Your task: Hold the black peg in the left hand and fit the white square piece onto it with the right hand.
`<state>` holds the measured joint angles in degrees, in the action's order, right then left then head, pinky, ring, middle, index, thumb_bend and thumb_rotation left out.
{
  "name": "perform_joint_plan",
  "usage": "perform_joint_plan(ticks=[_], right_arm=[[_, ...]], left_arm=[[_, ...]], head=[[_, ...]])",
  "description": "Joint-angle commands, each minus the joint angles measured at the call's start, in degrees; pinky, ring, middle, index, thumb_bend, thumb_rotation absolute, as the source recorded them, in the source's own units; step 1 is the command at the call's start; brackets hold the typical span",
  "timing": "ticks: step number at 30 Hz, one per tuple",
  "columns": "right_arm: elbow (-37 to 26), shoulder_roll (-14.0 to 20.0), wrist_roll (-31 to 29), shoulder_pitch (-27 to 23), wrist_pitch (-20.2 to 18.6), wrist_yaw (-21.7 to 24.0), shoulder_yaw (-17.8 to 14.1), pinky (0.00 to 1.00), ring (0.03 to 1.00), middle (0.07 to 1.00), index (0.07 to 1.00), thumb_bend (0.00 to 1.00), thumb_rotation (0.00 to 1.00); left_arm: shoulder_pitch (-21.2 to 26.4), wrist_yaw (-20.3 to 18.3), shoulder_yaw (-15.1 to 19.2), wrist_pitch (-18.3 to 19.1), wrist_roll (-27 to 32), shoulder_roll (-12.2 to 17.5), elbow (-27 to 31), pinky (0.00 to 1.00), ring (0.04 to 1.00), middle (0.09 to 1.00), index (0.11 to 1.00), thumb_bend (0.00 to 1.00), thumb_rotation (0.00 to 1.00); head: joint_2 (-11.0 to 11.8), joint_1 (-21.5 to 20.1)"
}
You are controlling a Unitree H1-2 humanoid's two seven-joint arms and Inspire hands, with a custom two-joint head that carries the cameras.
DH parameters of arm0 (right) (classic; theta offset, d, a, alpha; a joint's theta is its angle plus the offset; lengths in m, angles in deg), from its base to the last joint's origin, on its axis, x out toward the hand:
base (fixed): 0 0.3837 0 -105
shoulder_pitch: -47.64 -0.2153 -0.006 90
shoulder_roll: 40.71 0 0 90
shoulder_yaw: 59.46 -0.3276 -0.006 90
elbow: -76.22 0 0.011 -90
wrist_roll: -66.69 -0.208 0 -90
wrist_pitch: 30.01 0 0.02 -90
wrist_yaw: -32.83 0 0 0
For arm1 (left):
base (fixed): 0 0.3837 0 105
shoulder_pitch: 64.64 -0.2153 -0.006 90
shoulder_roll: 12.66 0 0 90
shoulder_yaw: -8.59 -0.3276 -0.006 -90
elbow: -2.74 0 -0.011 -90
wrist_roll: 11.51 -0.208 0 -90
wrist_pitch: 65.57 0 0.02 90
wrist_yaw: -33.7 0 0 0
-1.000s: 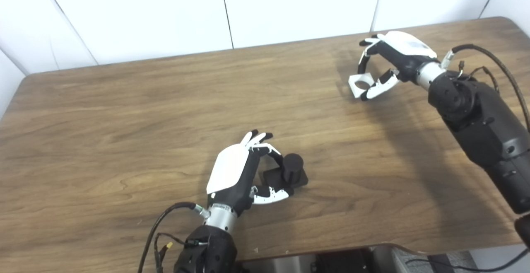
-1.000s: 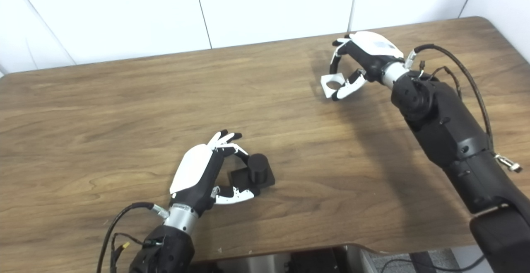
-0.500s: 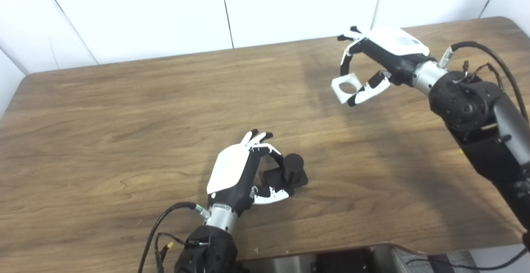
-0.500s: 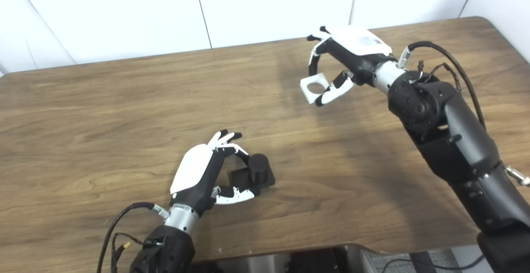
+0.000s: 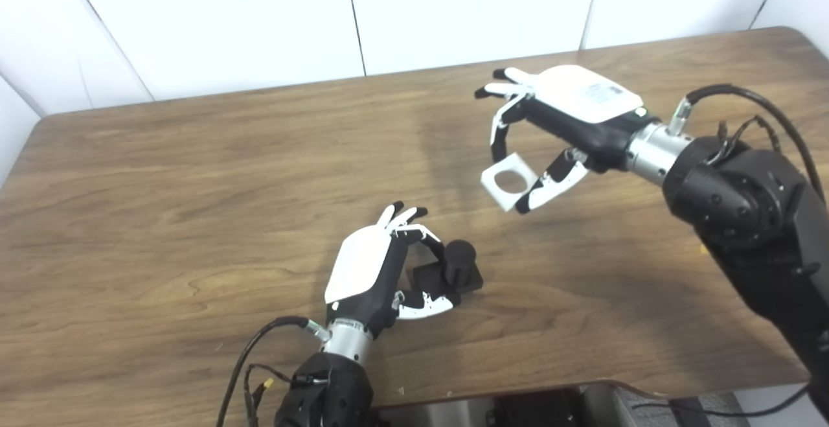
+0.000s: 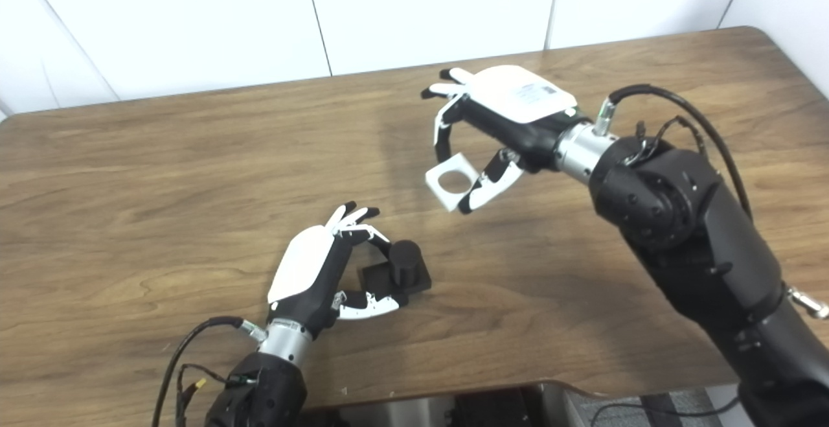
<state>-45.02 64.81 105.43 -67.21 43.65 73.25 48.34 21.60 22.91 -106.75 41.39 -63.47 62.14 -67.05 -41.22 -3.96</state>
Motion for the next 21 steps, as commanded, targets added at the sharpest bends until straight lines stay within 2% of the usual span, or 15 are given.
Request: perform_joint_plan(ticks=[1,4,9,21], right_arm=[[-2.93,-0.34,0.55,-1.53,-0.01,0.23,-0.58,0.96,1.0,0.931,0.493,0.52,0.15],[-3.6,-1.26,0.96,-1.03,0.72,0.68,-0.17,0.96,1.0,0.928,0.493,0.52,0.15],[-3.34,-2.06,1.68,-0.68,2.16,0.78,0.04,0.96,1.0,0.922,0.492,0.52,0.15],[-3.27,-3.65,0.76,0.08,2.59,1.7,0.11,1.0,1.0,0.935,0.492,0.52,0.15]], left_arm=[[0.63,0.07,-0.13,0.17,-0.46,-0.25,-0.72,0.82,0.982,0.902,0.493,0.51,0.06],[0.61,0.07,-0.05,0.28,-0.16,-0.33,-0.86,0.84,0.986,0.904,0.493,0.51,0.06],[0.56,0.65,-0.35,0.04,-0.8,-0.3,-1.05,0.99,0.983,0.894,0.493,0.51,0.06],[0.89,0.91,-0.56,0.29,-1.09,-0.23,-1.11,1.0,0.982,0.886,0.492,0.51,0.06]], head=[[-0.03,-0.07],[0.04,-0.12],[0.04,0.02],[-0.01,0.14]])
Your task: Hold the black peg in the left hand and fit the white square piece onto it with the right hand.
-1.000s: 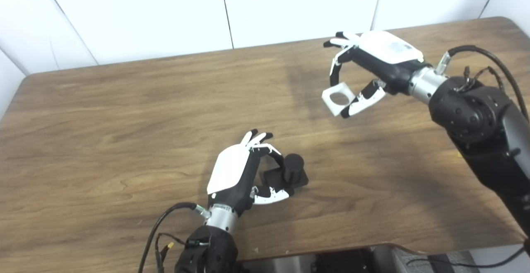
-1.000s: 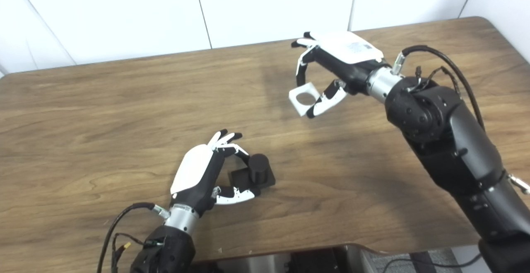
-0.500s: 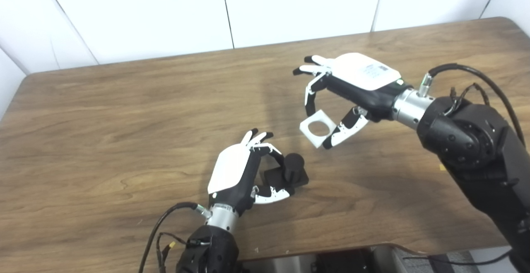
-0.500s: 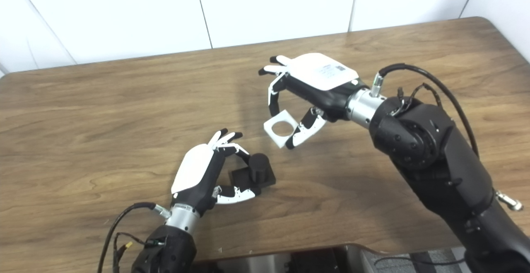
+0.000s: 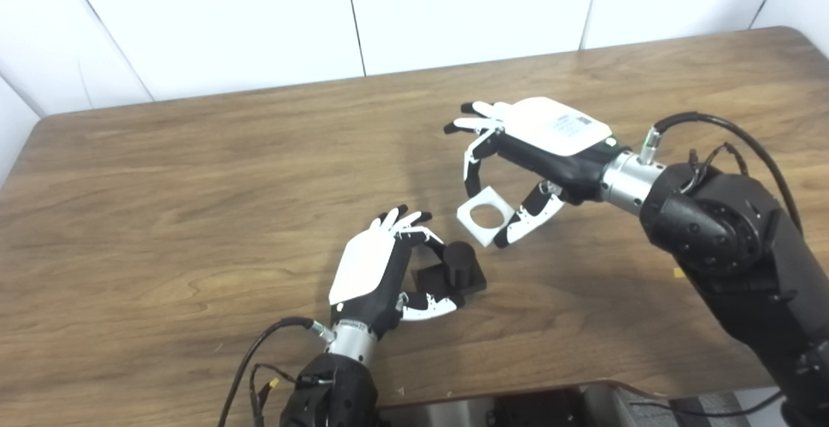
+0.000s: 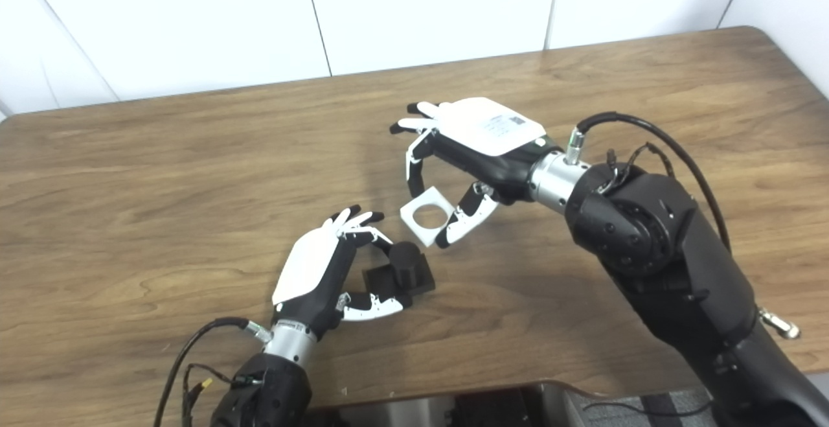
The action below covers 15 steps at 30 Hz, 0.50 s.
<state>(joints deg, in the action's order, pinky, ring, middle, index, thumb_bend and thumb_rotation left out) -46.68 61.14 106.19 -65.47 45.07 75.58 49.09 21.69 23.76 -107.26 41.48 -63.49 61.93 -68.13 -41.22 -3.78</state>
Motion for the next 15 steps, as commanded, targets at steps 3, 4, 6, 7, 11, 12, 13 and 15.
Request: perform_joint_plan(ticks=[3,4,6,7,11,12,13,15], right_arm=[[-1.46,-0.18,0.46,-1.66,1.42,-0.32,-0.16,1.0,1.0,0.936,0.492,0.52,0.15],[-1.4,-0.17,0.62,-1.69,1.55,-0.16,0.07,1.0,1.0,0.936,0.492,0.52,0.15],[-1.24,-0.15,0.87,-1.73,2.03,-0.06,0.58,0.99,1.0,0.932,0.492,0.52,0.15],[-1.15,-0.19,0.89,-1.72,2.24,-0.11,0.79,0.99,1.0,0.931,0.492,0.52,0.15],[-0.69,-0.67,0.98,-1.62,2.93,-0.28,1.77,0.98,1.0,0.928,0.492,0.52,0.15],[-0.5,-0.8,1.06,-1.56,3.24,-0.42,1.95,0.98,1.0,0.927,0.492,0.52,0.15],[-0.31,-0.95,1.25,-1.42,3.68,-0.66,2.16,0.98,1.0,0.925,0.492,0.52,0.15],[-0.04,-1.25,1.44,-1.09,4.4,-1.06,2.44,0.97,1.0,0.923,0.491,0.53,0.15]], left_arm=[[0.9,0.21,-0.05,0.08,-0.98,-0.04,-0.21,1.0,0.983,0.887,0.492,0.51,0.06],[0.94,0.26,-0.09,0.08,-1.12,-0.03,-0.23,1.0,0.982,0.886,0.492,0.51,0.06],[1.03,0.38,-0.11,0.05,-1.24,-0.01,-0.37,1.0,0.98,0.887,0.492,0.51,0.06],[1.05,0.38,-0.06,0.08,-1.1,-0.05,-0.39,1.0,0.98,0.887,0.492,0.51,0.06],[1.16,0.11,0.02,0.37,-1.15,-0.02,-0.24,1.0,0.983,0.888,0.492,0.51,0.06],[1.21,0.03,0.01,0.43,-1.24,0.01,-0.24,1.0,0.983,0.889,0.492,0.51,0.06],[1.22,0.11,0.06,0.38,-1.09,-0.02,-0.3,1.0,0.983,0.889,0.492,0.51,0.06],[1.21,0.26,0.1,0.32,-0.99,-0.07,-0.36,1.0,0.984,0.889,0.492,0.51,0.06]], head=[[-0.05,0.04],[-0.05,0.04],[-0.08,0.09],[-0.08,0.06],[-0.08,0.1],[-0.08,0.1],[-0.11,0.13],[-0.1,0.17]])
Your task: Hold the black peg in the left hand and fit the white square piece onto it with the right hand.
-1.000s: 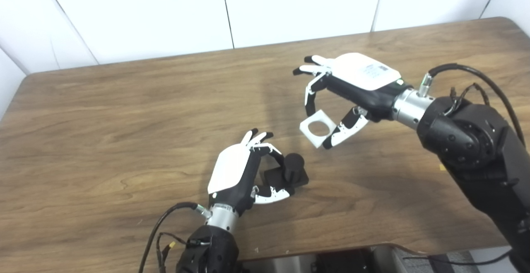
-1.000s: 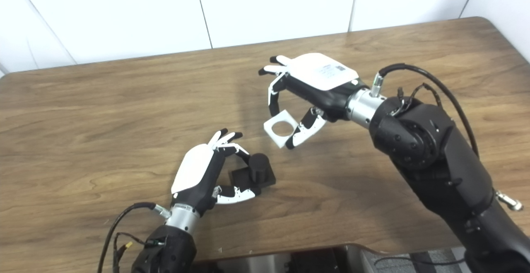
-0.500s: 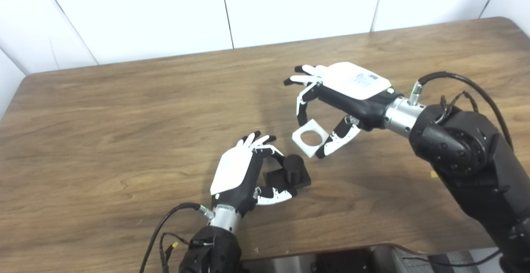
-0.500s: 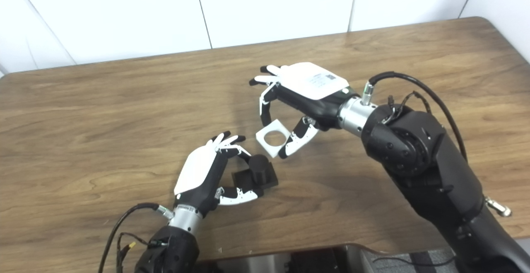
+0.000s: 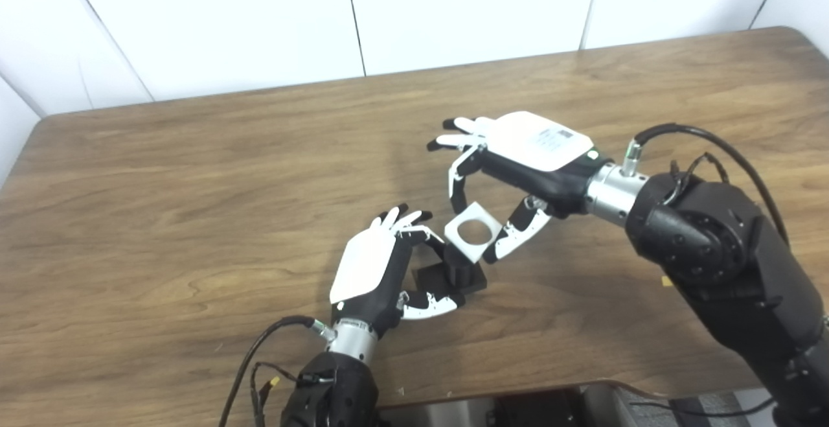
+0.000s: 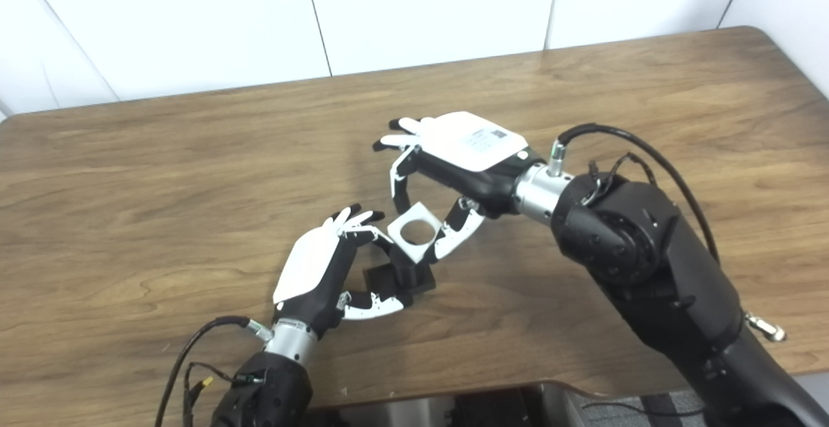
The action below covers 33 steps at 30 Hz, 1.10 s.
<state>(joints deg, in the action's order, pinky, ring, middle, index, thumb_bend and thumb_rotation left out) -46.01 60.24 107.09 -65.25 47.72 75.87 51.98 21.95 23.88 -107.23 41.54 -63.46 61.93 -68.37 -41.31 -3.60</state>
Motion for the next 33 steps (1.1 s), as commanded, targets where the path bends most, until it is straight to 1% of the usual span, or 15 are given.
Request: perform_joint_plan(ticks=[1,9,17,33], right_arm=[[-0.62,-0.48,0.58,-1.09,2.06,-1.5,-0.38,0.97,1.0,0.923,0.491,0.53,0.15],[-0.31,-1.07,0.8,-0.22,2.86,-0.7,-0.16,0.97,1.0,0.92,0.491,0.53,0.15],[1.57,-1.43,2.37,0.38,3.7,-1.55,0.23,0.97,1.0,0.92,0.49,0.53,0.15],[3.68,-2.48,3.0,1.55,4.58,-3.13,-0.12,0.98,1.0,0.926,0.491,0.53,0.15]], left_arm=[[0.97,0.22,0.09,0.22,-0.98,-0.07,-0.19,1.0,0.984,0.889,0.492,0.51,0.06],[0.95,-0.03,0.0,0.53,-0.76,-0.5,0.01,1.0,0.987,0.893,0.492,0.51,0.06],[0.81,0.62,-0.13,0.3,-0.92,-0.79,-0.31,1.0,0.985,0.889,0.492,0.51,0.06],[0.45,0.39,-0.52,0.48,-0.96,-1.07,0.21,1.0,0.984,0.896,0.492,0.51,0.06]], head=[[-0.01,0.0],[-0.47,0.36],[-0.43,0.96],[-0.33,1.33]])
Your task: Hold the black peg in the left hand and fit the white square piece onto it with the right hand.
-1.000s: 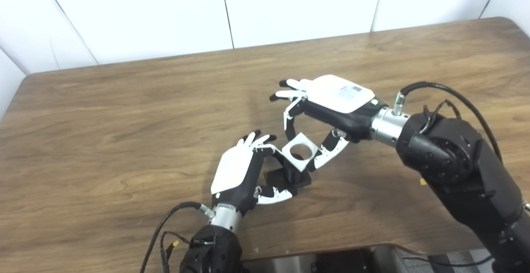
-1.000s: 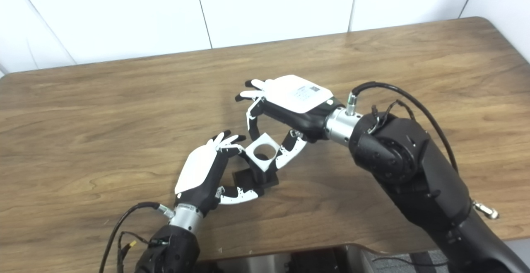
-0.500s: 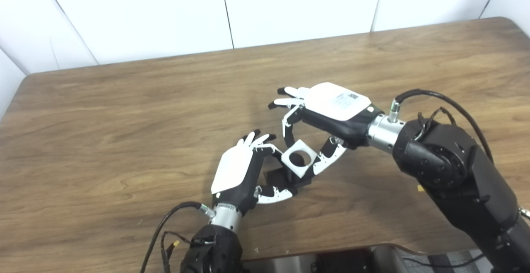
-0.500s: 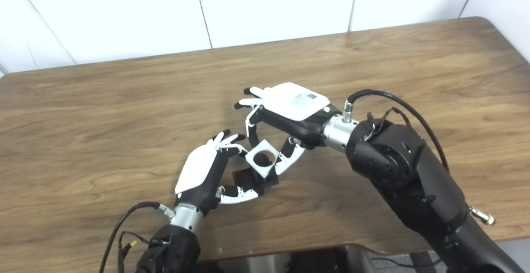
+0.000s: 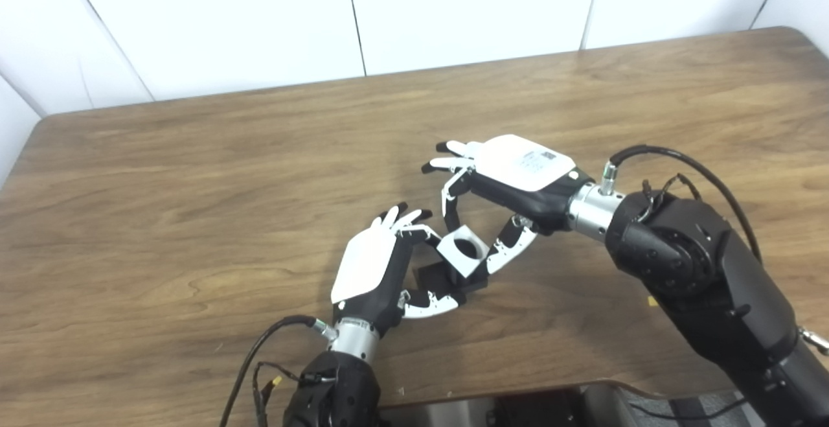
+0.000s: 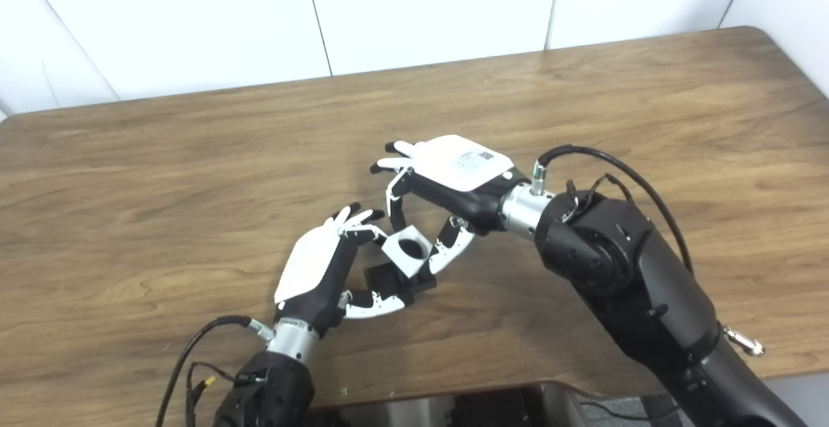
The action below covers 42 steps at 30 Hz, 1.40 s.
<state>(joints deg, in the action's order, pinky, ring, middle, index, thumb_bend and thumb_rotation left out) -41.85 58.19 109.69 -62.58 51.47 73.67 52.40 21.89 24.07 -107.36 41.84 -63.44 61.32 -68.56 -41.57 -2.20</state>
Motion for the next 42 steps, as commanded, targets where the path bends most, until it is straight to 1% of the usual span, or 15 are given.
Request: perform_joint_plan(ticks=[1,12,18,29,39,40,42], right_arm=[[-0.49,-0.53,0.33,-1.1,0.72,-0.82,-0.49,0.98,1.0,0.928,0.491,0.53,0.15],[-0.15,-1.49,-0.09,-1.0,1.89,-1.29,-0.16,0.97,1.0,0.927,0.492,0.52,0.15],[-0.8,-1.9,0.58,-1.05,2.04,-0.75,0.86,0.97,1.0,0.925,0.492,0.52,0.15],[-1.66,-1.96,1.9,-1.03,1.52,1.39,1.79,0.97,1.0,0.926,0.492,0.53,0.15],[0.09,-1.74,2.05,-0.44,1.3,1.34,1.19,0.96,1.0,0.922,0.495,0.52,0.16],[0.19,-1.71,1.97,-0.47,1.11,1.46,1.08,0.97,1.0,0.924,0.614,0.78,0.24],[0.34,-1.67,1.82,-0.48,0.84,1.63,0.89,0.97,1.0,0.926,0.674,0.89,0.3]], left_arm=[[0.54,0.13,-0.46,0.24,-1.18,-0.44,0.44,1.0,0.983,0.896,0.492,0.51,0.06],[0.66,0.4,-0.94,0.48,-1.57,-0.75,0.0,1.0,0.982,0.894,0.492,0.51,0.06],[0.54,1.39,-0.84,-0.17,-0.18,-1.16,-0.74,1.0,0.983,0.894,0.492,0.51,0.06],[0.7,1.63,-1.15,-0.11,-0.12,-1.27,-1.08,1.0,0.99,0.898,0.492,0.51,0.06],[0.82,1.26,-1.03,0.55,-0.24,-1.32,-0.64,1.0,0.99,0.896,0.492,0.51,0.06],[0.84,1.32,-0.98,0.48,-0.18,-1.33,-0.69,1.0,0.991,0.896,0.492,0.51,0.06],[0.87,1.41,-0.92,0.35,-0.08,-1.34,-0.74,1.0,0.99,0.896,0.492,0.51,0.06]], head=[[-0.06,-0.08],[-0.49,0.24],[-0.63,0.35],[-0.82,0.73],[-0.61,0.74],[-0.62,0.67],[-0.54,0.66]])
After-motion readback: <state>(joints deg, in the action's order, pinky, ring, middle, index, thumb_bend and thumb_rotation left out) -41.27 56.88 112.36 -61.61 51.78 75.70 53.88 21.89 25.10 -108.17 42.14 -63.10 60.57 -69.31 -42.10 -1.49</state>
